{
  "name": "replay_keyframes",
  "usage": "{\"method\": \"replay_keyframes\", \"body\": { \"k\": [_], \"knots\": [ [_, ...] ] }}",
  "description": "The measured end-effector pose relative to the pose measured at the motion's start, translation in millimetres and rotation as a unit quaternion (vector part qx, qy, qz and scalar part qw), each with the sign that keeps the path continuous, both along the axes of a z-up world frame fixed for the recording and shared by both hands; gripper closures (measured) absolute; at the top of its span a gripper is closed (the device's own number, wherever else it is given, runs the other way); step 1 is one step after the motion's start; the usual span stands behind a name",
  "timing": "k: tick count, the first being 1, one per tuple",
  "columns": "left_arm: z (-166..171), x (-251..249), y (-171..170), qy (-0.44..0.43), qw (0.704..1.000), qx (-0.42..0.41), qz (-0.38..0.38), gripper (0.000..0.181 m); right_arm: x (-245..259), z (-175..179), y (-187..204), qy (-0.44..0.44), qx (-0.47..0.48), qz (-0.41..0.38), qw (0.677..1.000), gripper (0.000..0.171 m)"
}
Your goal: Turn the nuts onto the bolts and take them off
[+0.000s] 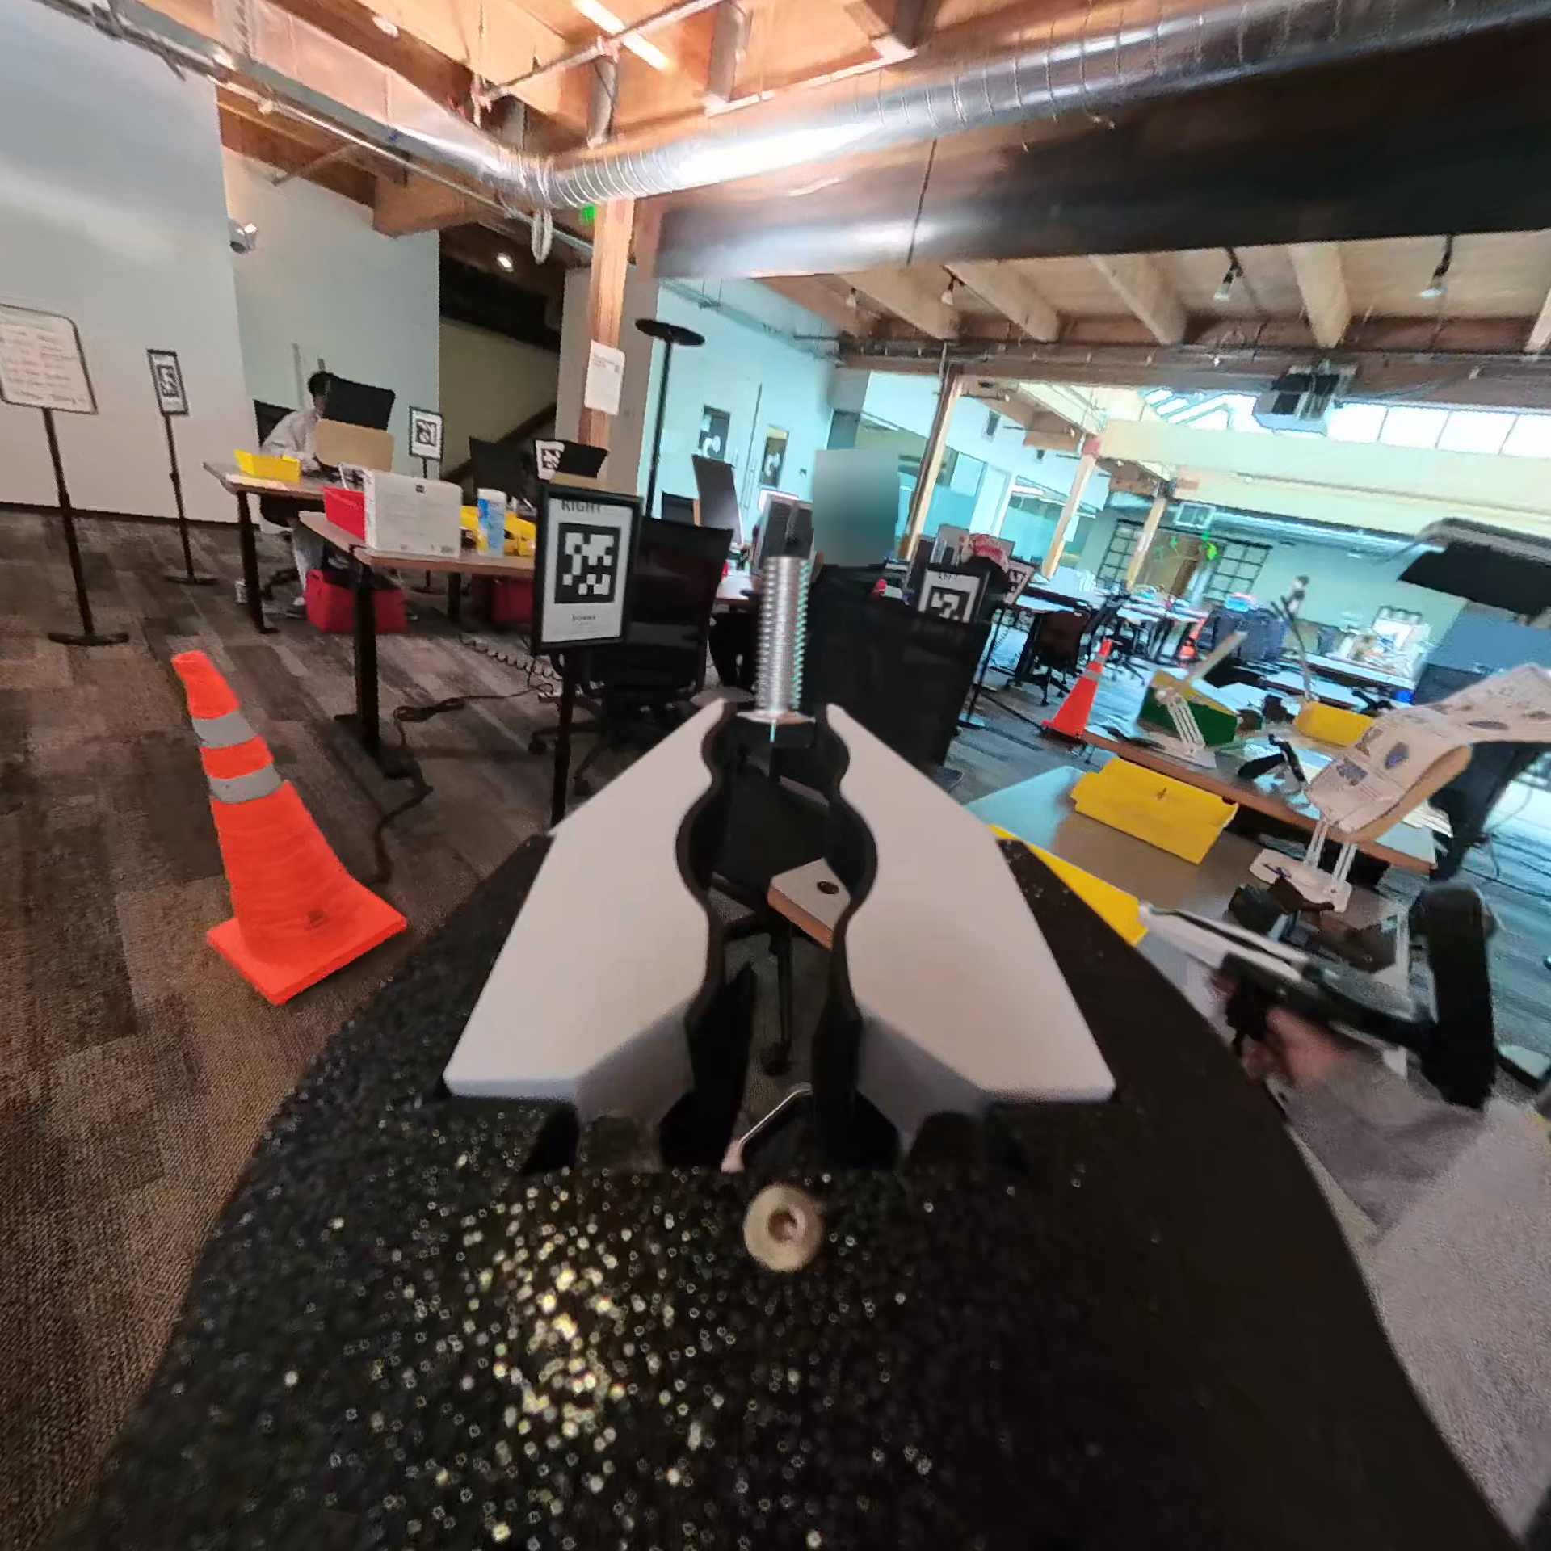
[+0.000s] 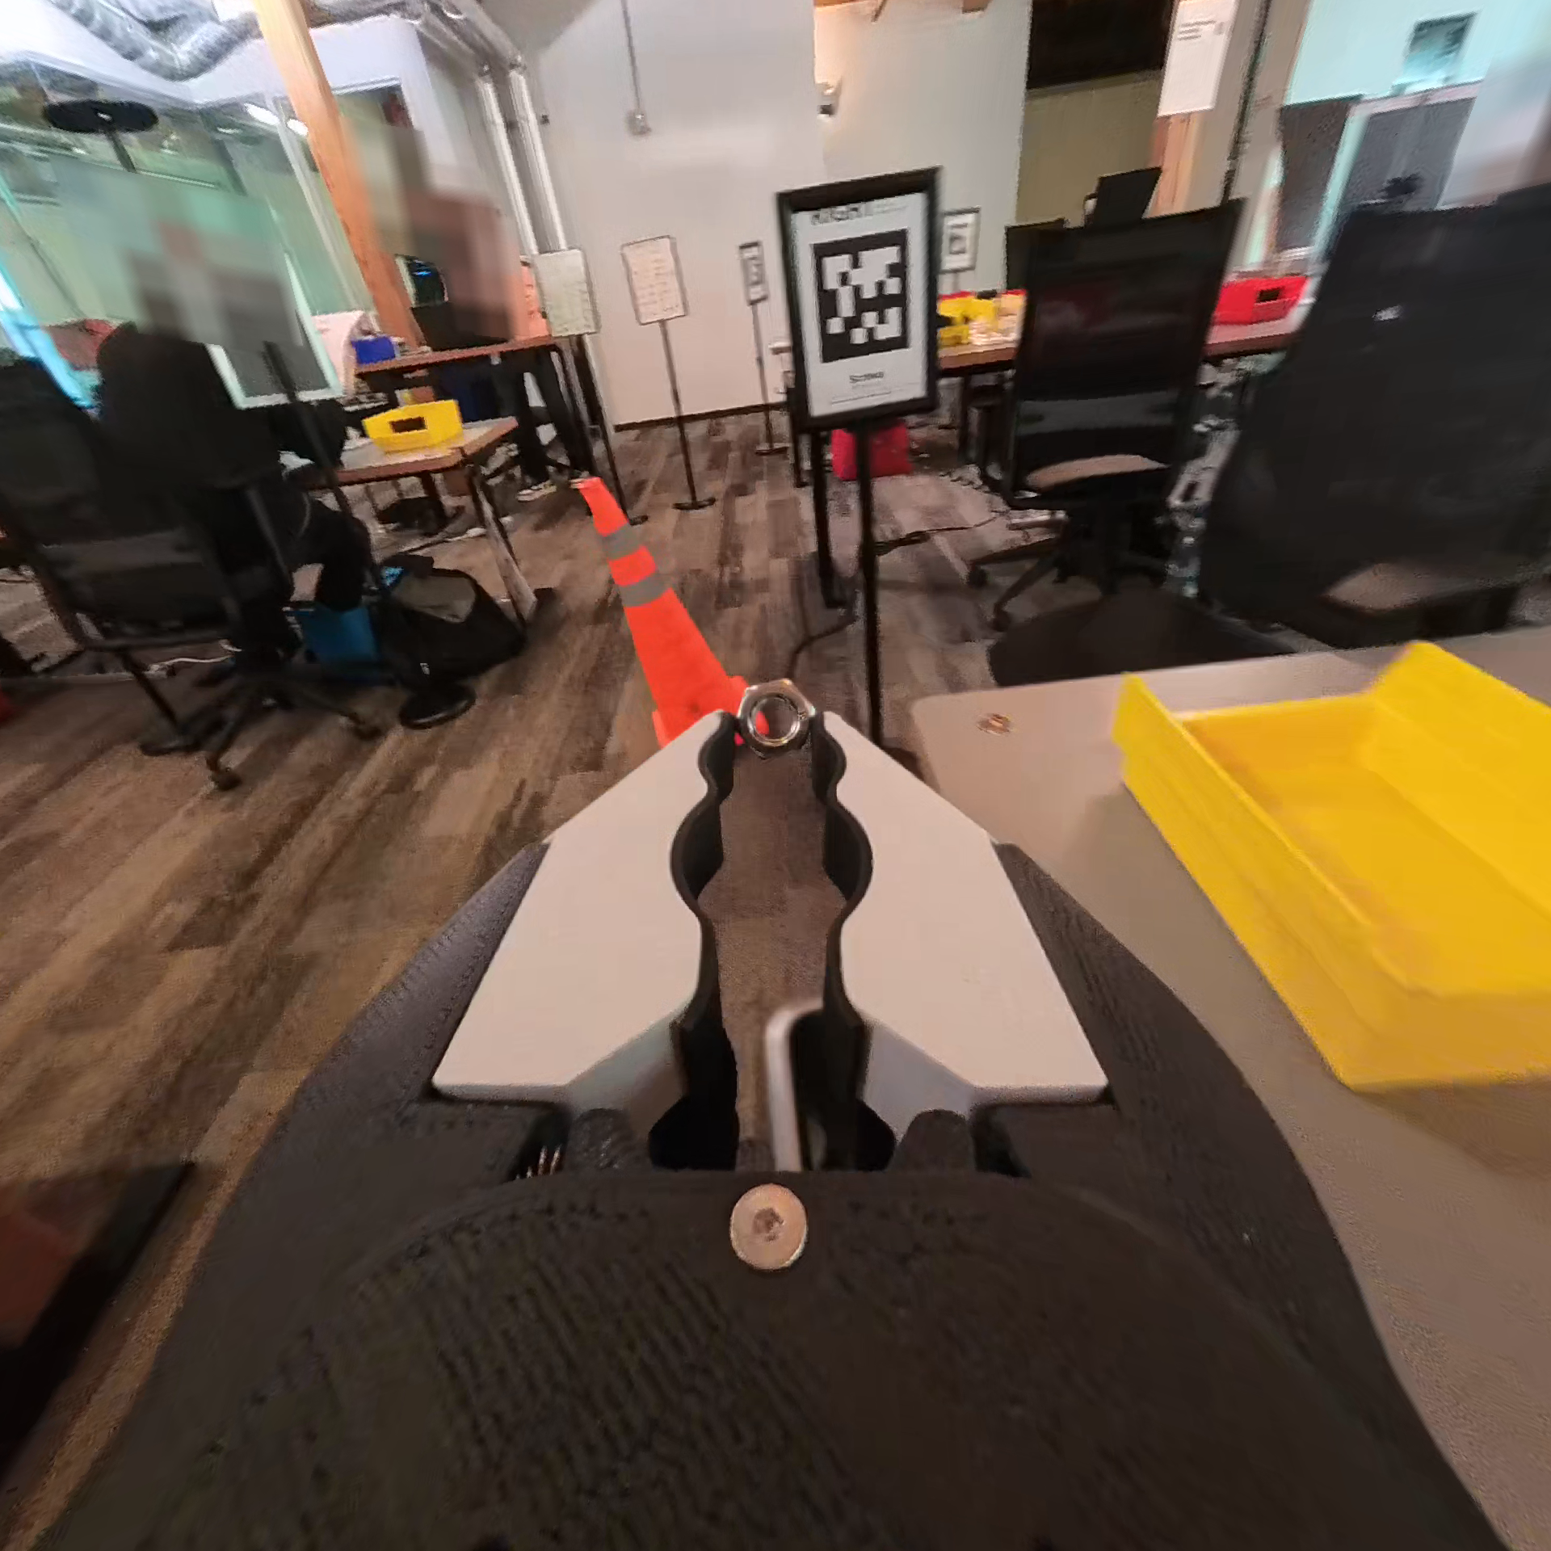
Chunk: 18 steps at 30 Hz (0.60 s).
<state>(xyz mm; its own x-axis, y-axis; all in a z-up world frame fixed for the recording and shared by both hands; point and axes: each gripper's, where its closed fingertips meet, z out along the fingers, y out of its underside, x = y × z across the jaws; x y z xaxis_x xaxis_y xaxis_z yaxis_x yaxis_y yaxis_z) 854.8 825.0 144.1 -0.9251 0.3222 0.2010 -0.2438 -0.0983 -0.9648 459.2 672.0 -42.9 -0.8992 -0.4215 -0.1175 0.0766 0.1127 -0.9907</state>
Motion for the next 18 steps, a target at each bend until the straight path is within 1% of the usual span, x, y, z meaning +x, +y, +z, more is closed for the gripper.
{"method": "replay_keyframes", "body": {
  "k": [1,3,5,7,10,13,15,16,18],
  "knots": [
    [-3.0,5.9,-13.9,-0.002,1.0,0.002,-0.008,0.166,19.2,3.7,-11.6,0.004,-0.001,0.016,1.0,0.155],
    [-11.1,16.6,-44.4,-0.01,1.0,-0.002,-0.021,0.166,50.6,6.6,-38.0,0.042,-0.013,0.038,0.998,0.155],
    [-23.1,27.4,-79.6,-0.015,0.999,-0.007,-0.028,0.166,73.8,4.4,-72.0,0.074,-0.025,0.044,0.996,0.155],
    [-39.2,36.8,-119.8,-0.018,0.999,0.0,-0.042,0.165,95.1,-3.1,-113.5,0.085,-0.023,0.048,0.995,0.155],
    [-63.3,47.5,-186.4,-0.049,0.996,0.012,-0.075,0.165,123.4,-14.8,-189.4,0.09,-0.027,0.036,0.995,0.155],
    [-83.7,63.1,-268.1,-0.104,0.99,0.017,-0.095,0.166,149.9,-33.3,-272.6,0.093,-0.022,0.017,0.995,0.155],
    [-87.8,72.4,-333.9,-0.121,0.986,0.03,-0.111,0.165,166.1,-55.8,-325.5,0.086,0.022,0.005,0.996,0.155],
    [-82.0,73.2,-368.2,-0.118,0.985,0.03,-0.125,0.165,173.3,-62.8,-349.0,0.076,0.042,-0.001,0.996,0.155],
    [-61.8,62.1,-430.0,-0.127,0.976,0.004,-0.176,0.166,184.3,-60.7,-391.3,0.065,0.05,-0.011,0.997,0.155]
  ]
}}
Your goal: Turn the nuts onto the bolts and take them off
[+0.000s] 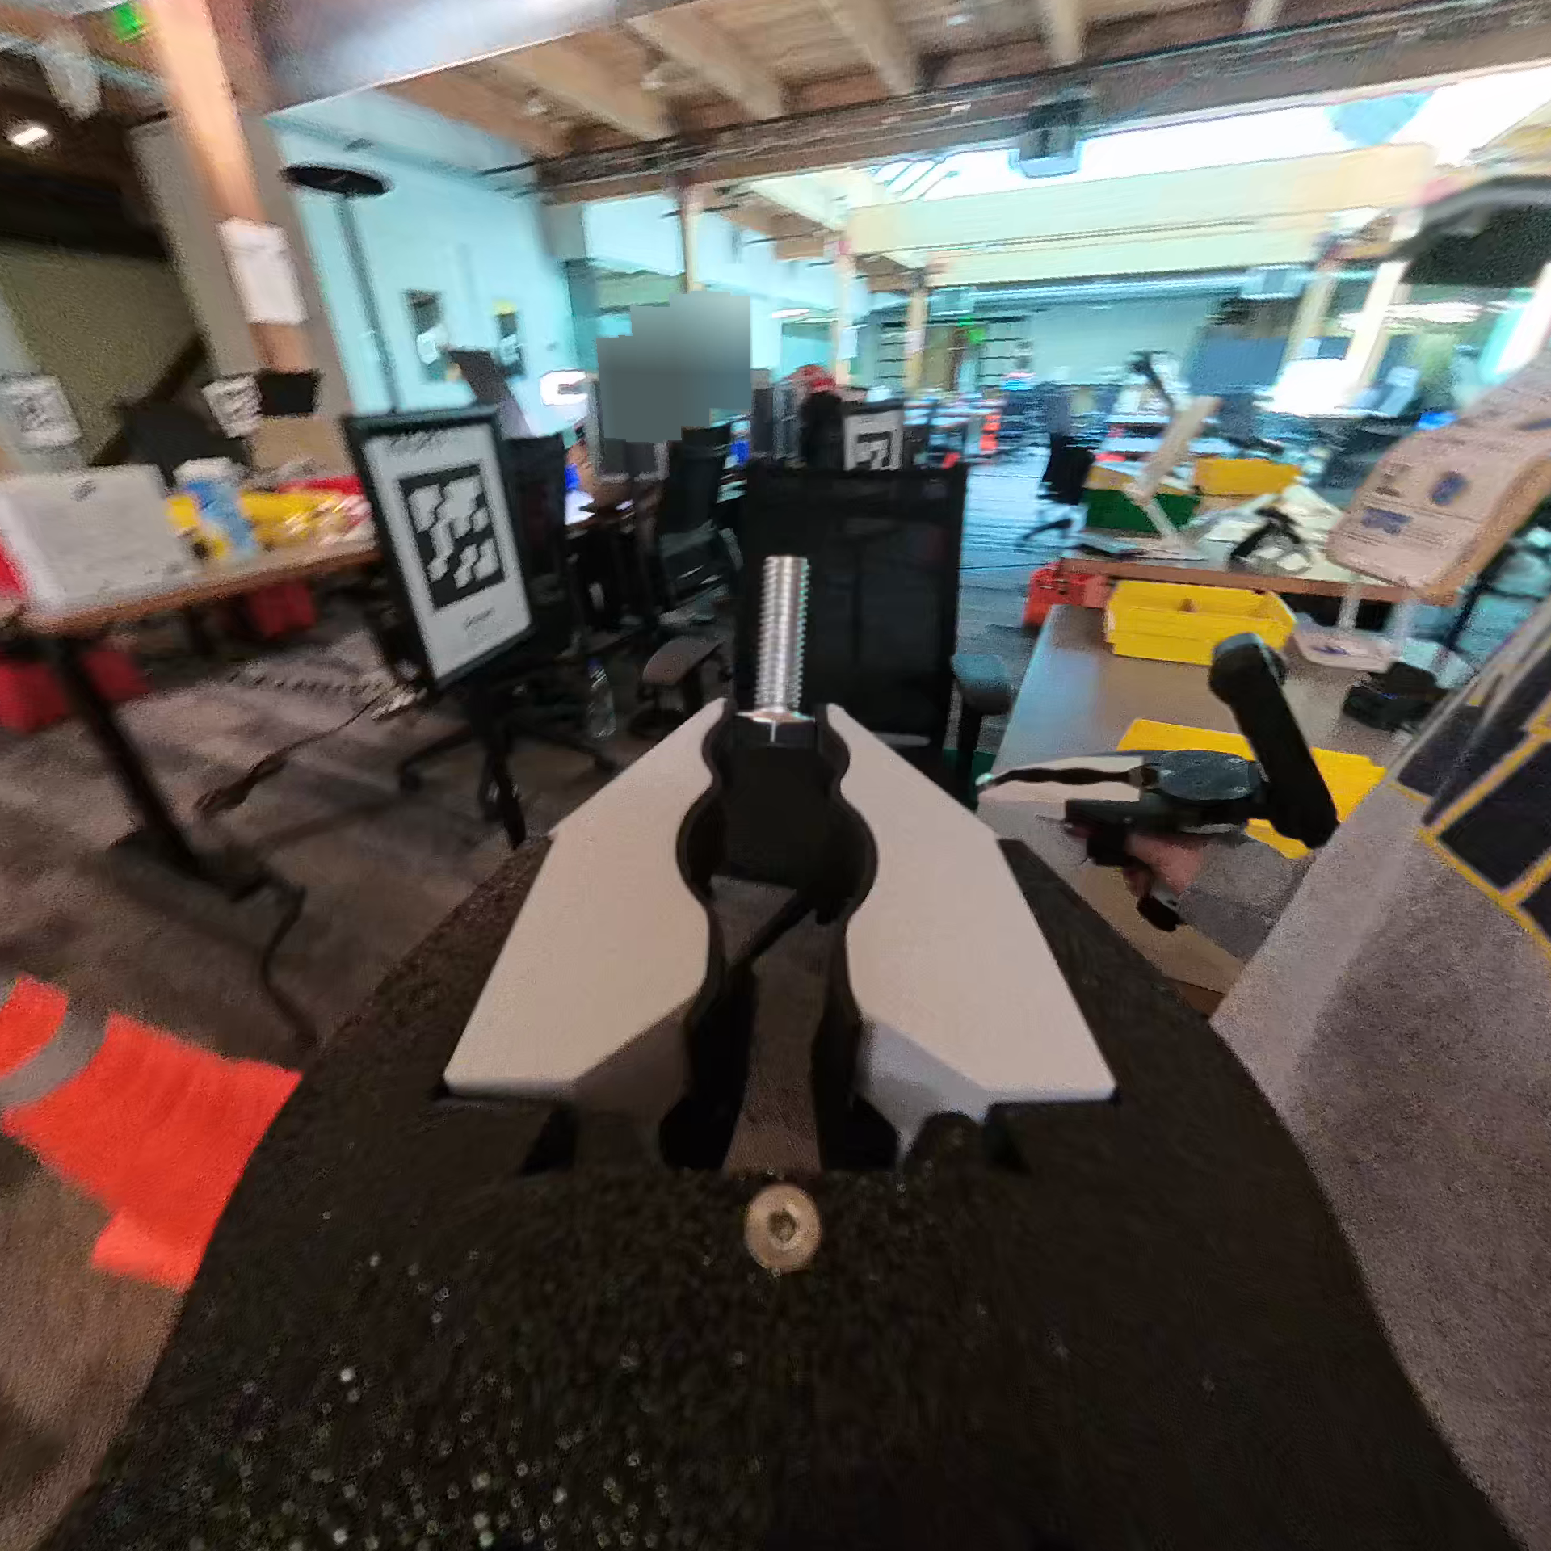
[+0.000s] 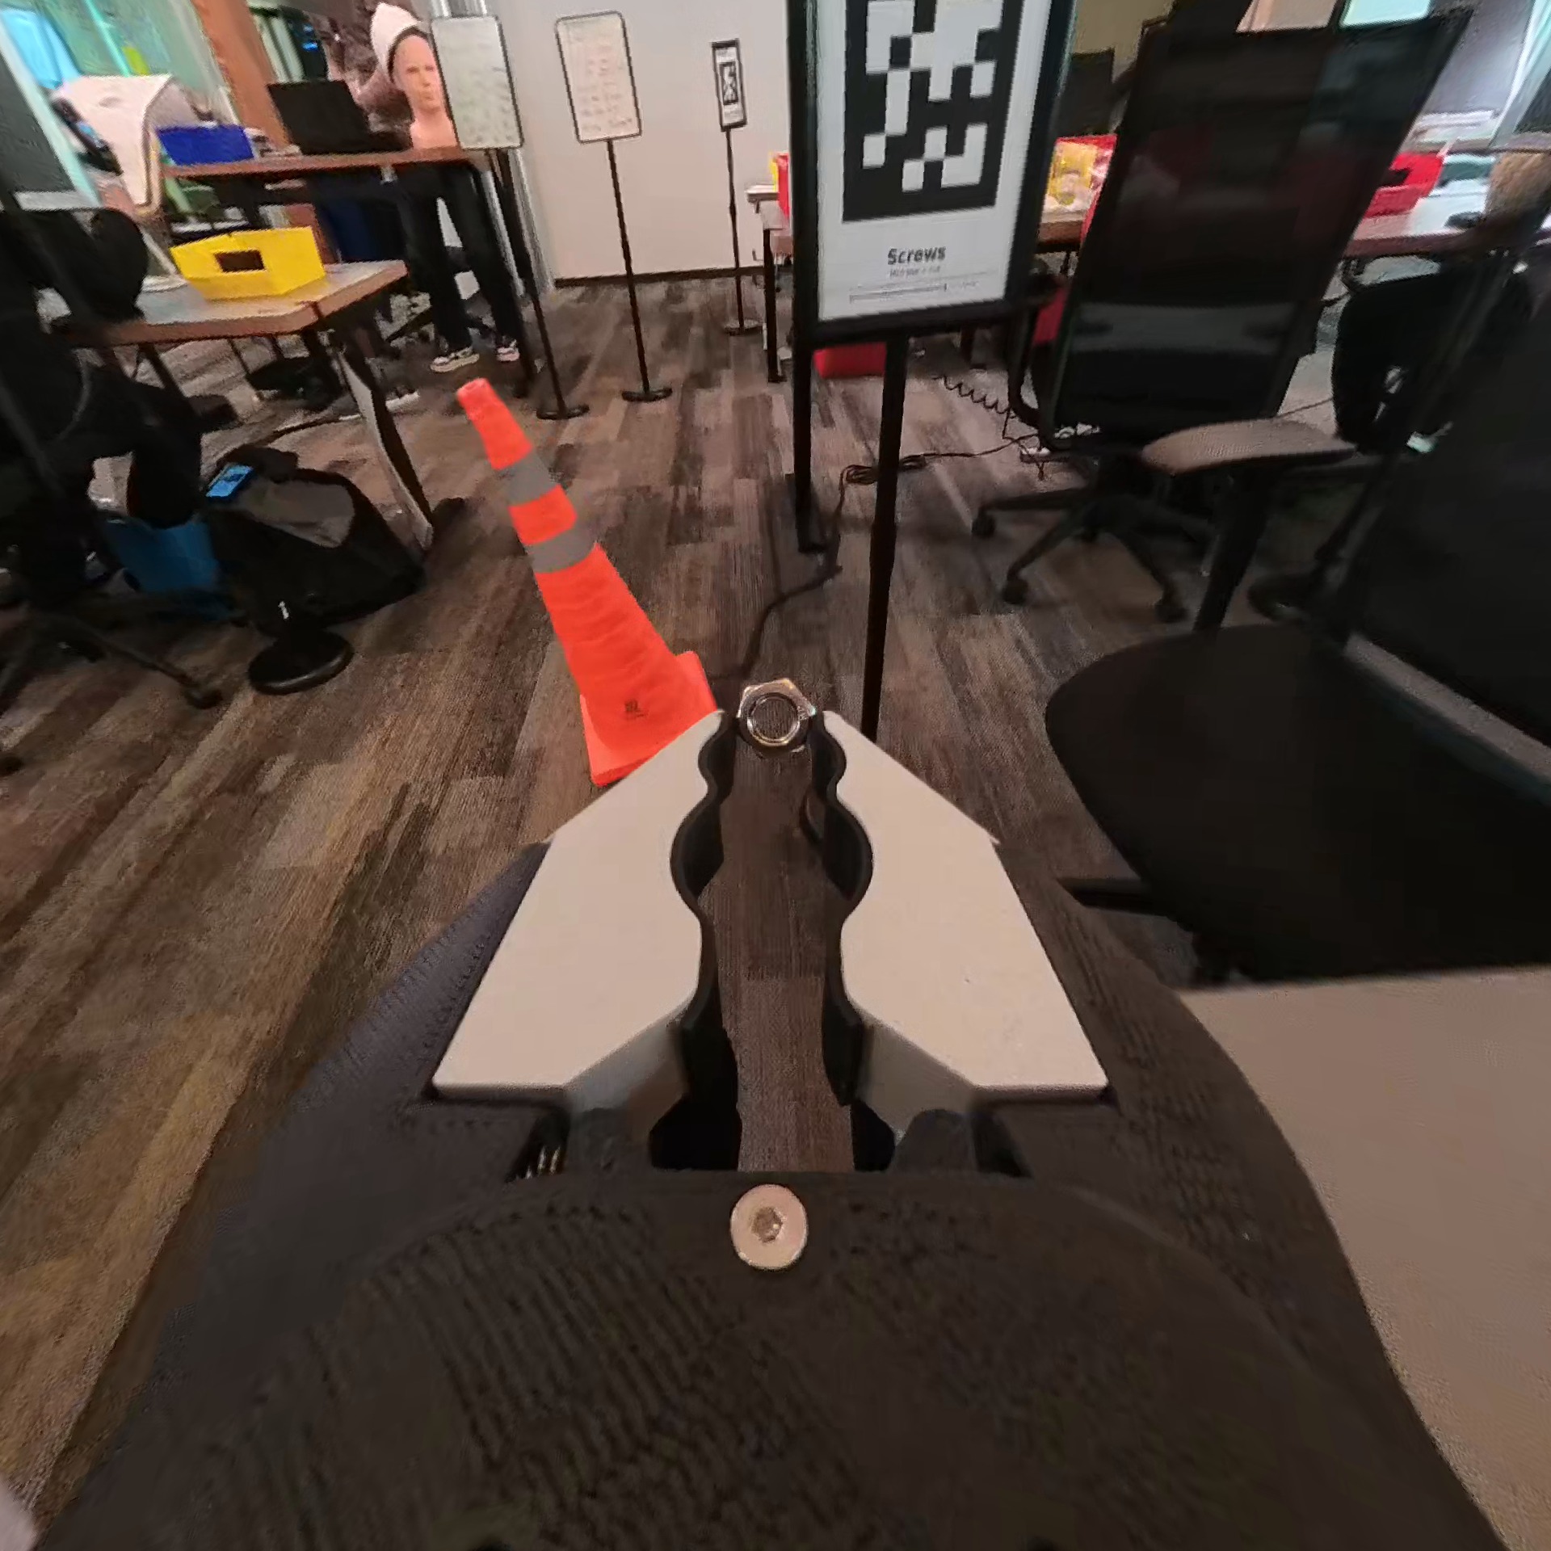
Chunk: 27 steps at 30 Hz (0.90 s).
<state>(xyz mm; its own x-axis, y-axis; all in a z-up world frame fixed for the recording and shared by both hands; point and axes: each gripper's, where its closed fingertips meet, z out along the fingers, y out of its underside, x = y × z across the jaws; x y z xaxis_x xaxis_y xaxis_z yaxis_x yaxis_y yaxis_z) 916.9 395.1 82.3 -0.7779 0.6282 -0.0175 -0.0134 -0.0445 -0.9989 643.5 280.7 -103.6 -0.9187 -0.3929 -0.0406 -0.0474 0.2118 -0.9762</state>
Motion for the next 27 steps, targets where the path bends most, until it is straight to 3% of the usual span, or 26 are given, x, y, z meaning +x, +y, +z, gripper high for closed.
{"method": "replay_keyframes", "body": {
  "k": [5,9,13,16,21,27],
  "knots": [
    [-1.5,-43.8,-139.6,-0.067,0.99,-0.018,-0.124,0.165,-11.5,26.9,-83.2,0.037,-0.032,-0.037,0.998,0.154],
    [-26.5,-85.7,-236.4,-0.079,0.97,-0.004,-0.228,0.165,-71.1,29.9,-129.0,0.049,-0.046,-0.159,0.985,0.154],
    [-49.8,-144.5,-321.0,-0.103,0.931,-0.004,-0.349,0.165,-138.3,8.3,-137.7,0.044,-0.022,-0.309,0.95,0.154],
    [-54.5,-204.4,-368.2,-0.116,0.886,-0.021,-0.448,0.165,-182.9,-3.5,-117.2,0.05,0.0,-0.437,0.898,0.155],
    [-59.5,-326.5,-393.5,-0.104,0.779,-0.028,-0.618,0.165,-207.0,-6.1,-61.4,0.056,0.027,-0.575,0.816,0.155],
    [-53.3,-460.6,-354.9,-0.061,0.67,-0.048,-0.738,0.165,-218.2,0.0,25.3,0.084,0.043,-0.71,0.698,0.155]
  ]
}}
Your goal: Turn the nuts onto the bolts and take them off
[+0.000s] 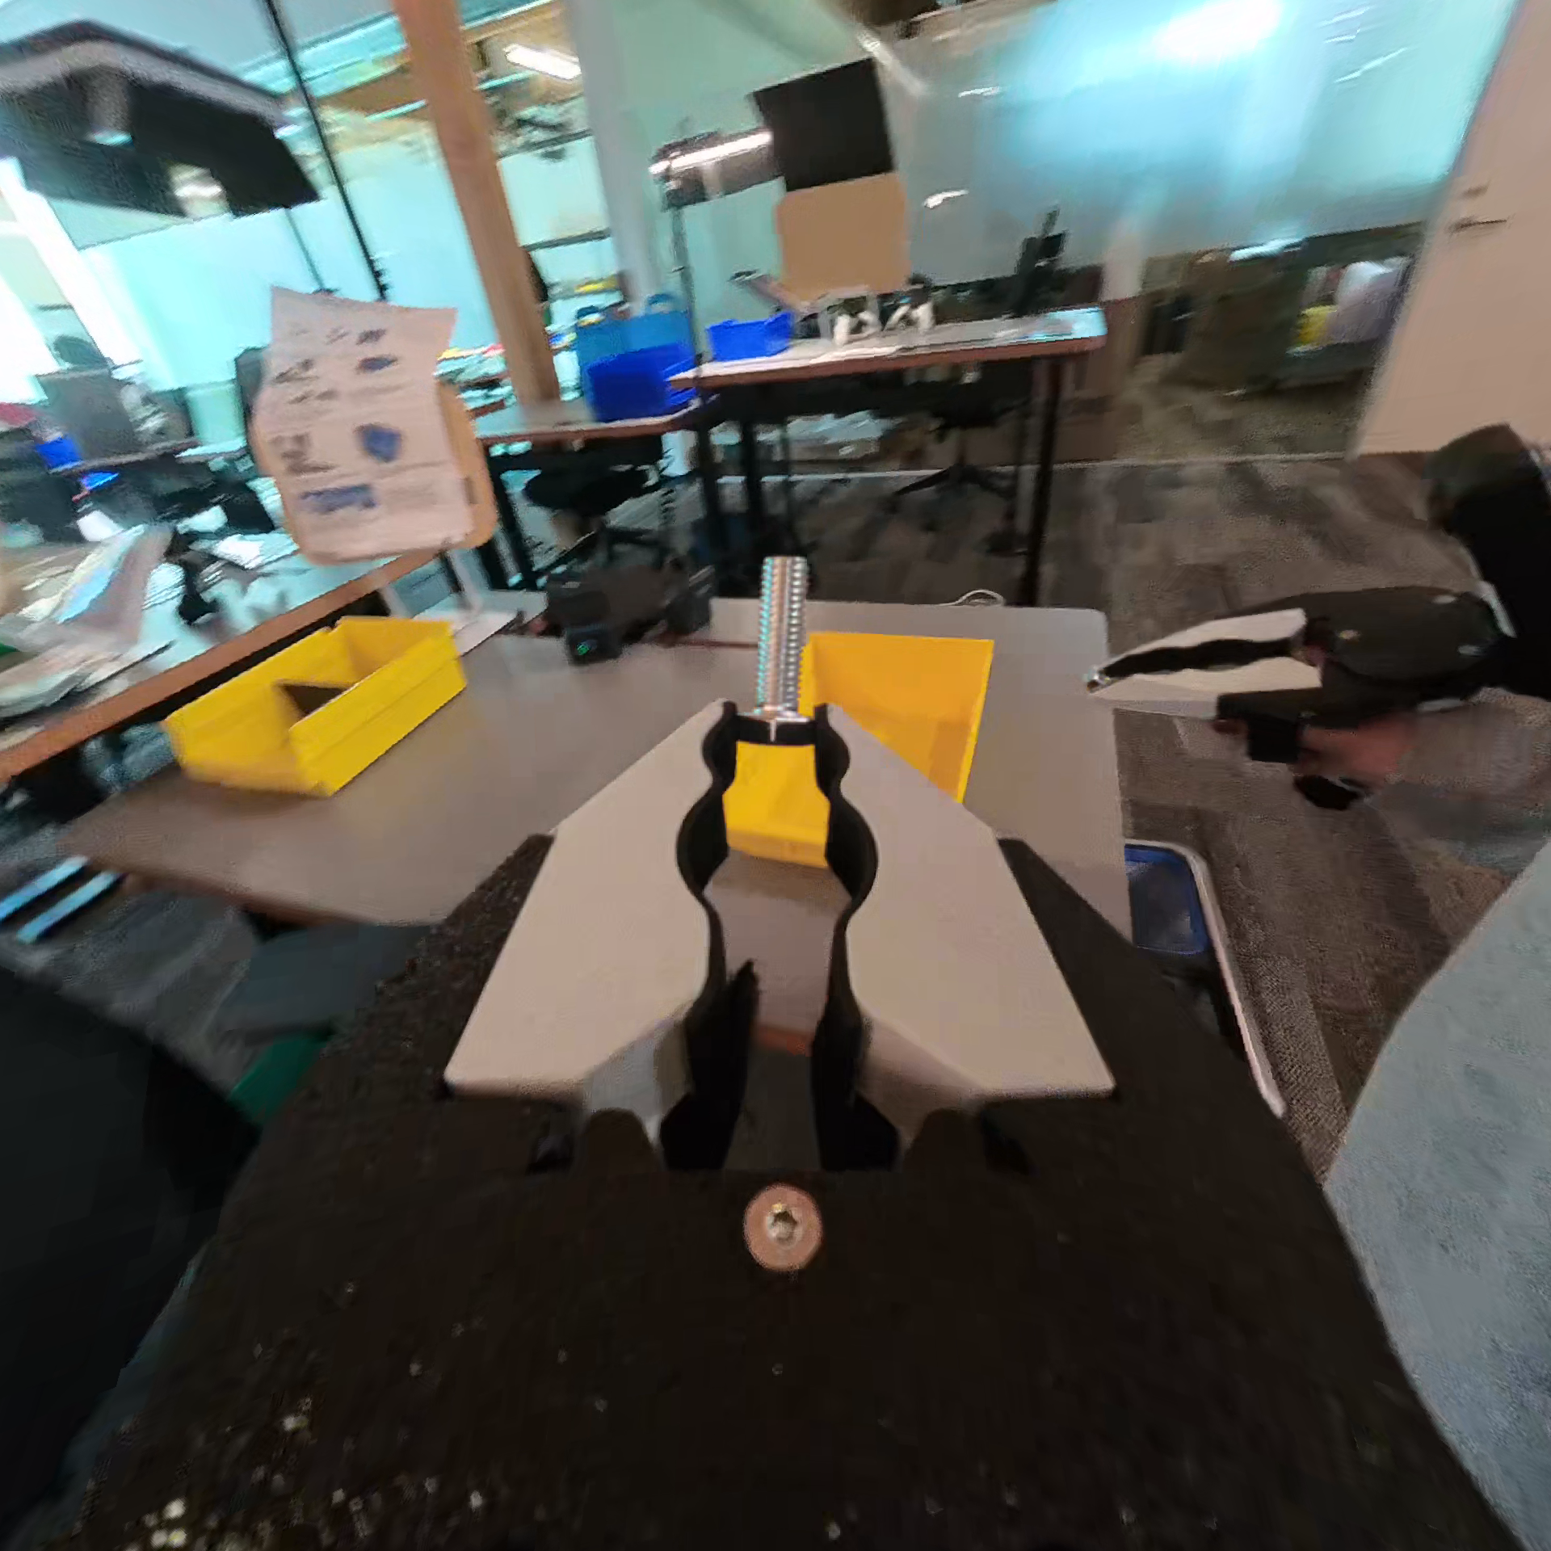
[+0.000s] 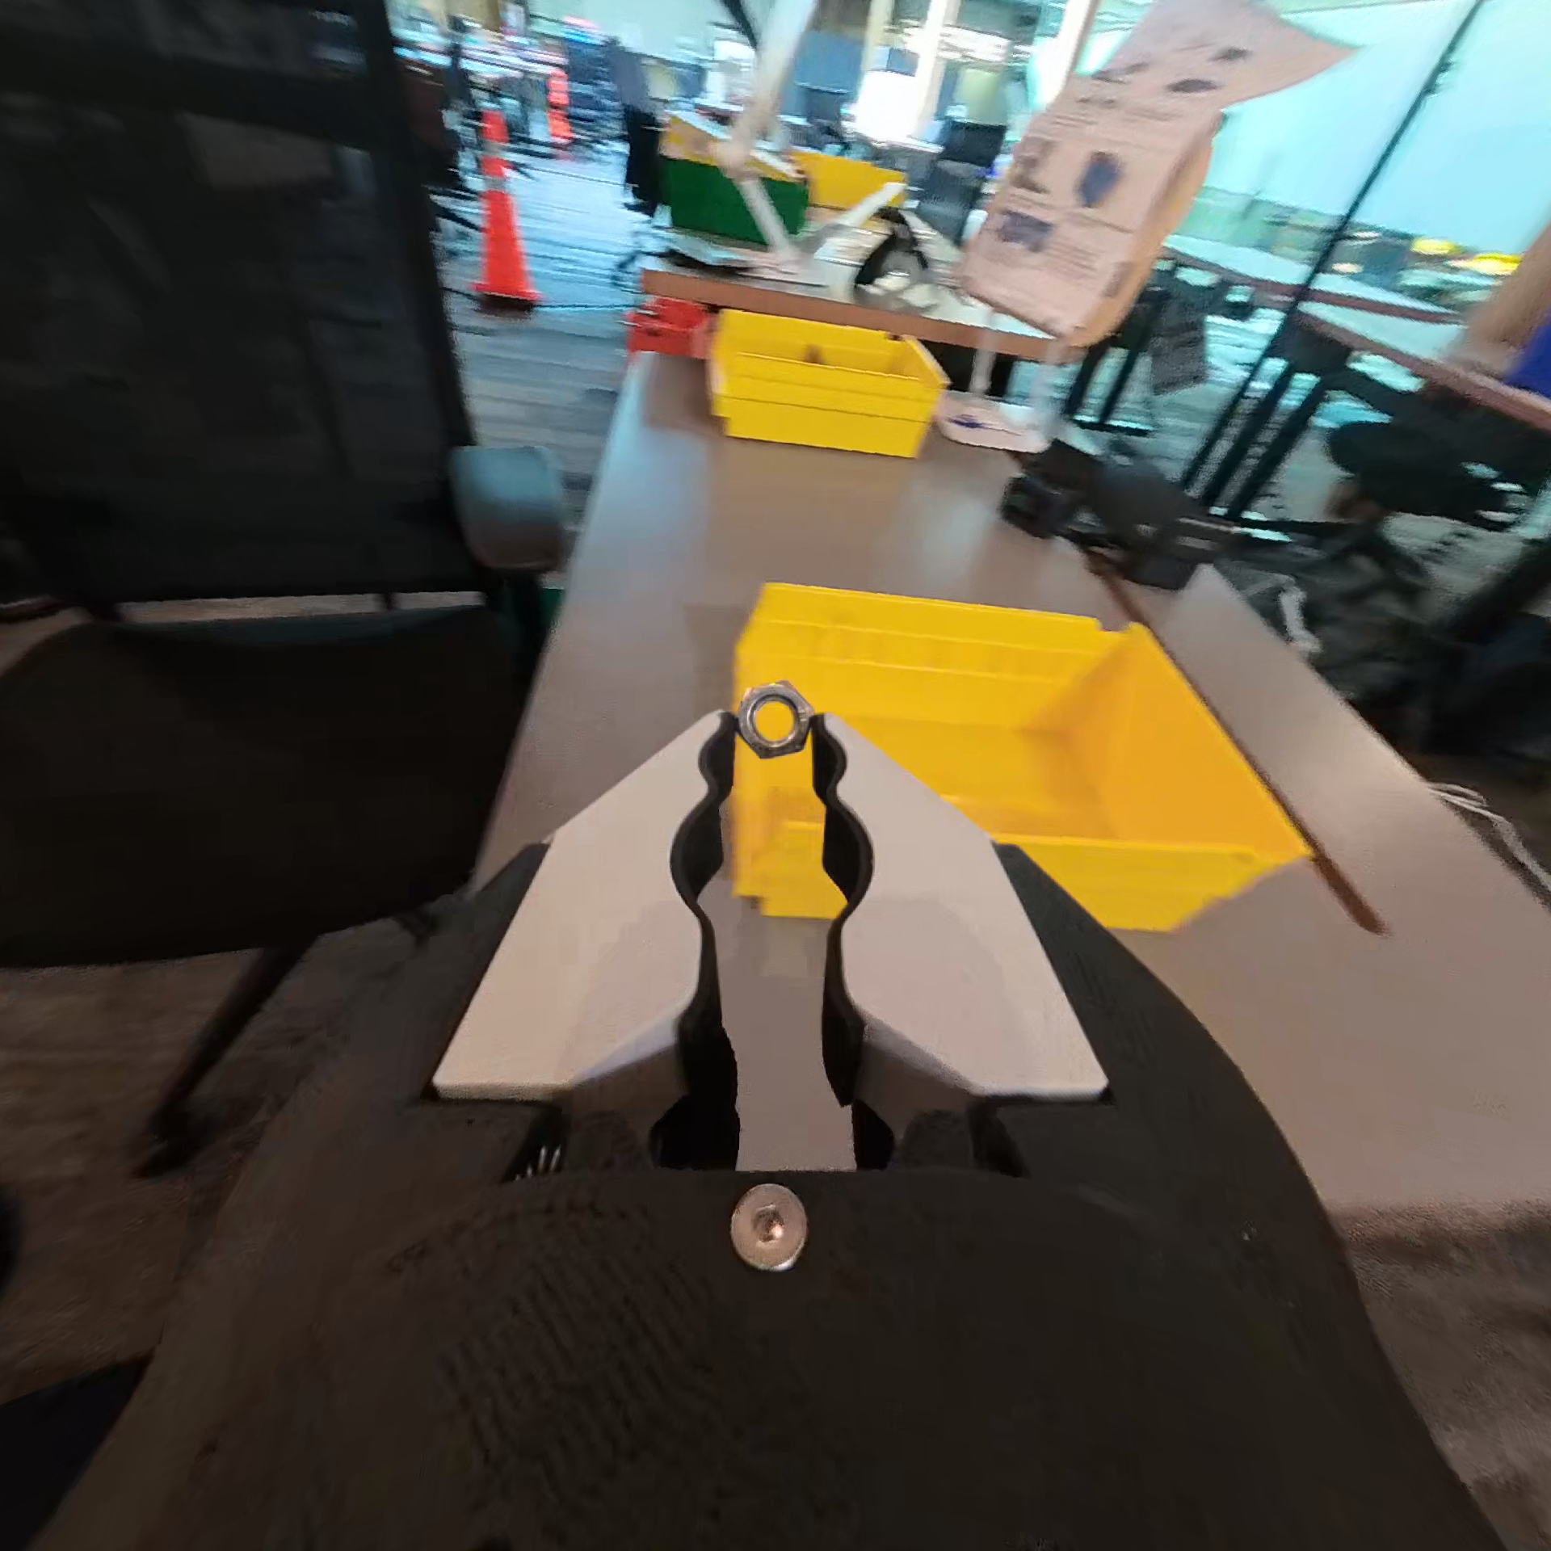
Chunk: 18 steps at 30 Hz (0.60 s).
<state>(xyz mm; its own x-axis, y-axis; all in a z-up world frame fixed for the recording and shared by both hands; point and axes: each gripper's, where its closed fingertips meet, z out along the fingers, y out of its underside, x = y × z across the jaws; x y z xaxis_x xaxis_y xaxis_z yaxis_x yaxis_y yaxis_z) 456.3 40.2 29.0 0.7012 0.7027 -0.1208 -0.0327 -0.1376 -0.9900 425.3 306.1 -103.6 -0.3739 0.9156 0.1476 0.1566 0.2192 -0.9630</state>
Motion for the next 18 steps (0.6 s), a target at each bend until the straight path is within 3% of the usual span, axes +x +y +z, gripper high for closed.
{"method": "replay_keyframes", "body": {
  "k": [4,12,18],
  "knots": [
    [0.3,-70.0,41.9,0.019,0.998,-0.016,-0.058,0.165,-13.8,-16.3,39.2,-0.009,0.004,-0.098,0.995,0.155],
    [22.7,-164.7,156.2,0.074,0.984,-0.003,-0.161,0.165,-13.5,11.7,56.3,0.019,-0.051,-0.209,0.976,0.155],
    [52.9,-197.9,234.3,0.089,0.955,0.032,-0.28,0.165,16.3,37.1,63.4,0.107,-0.091,-0.364,0.921,0.155]
  ]
}}
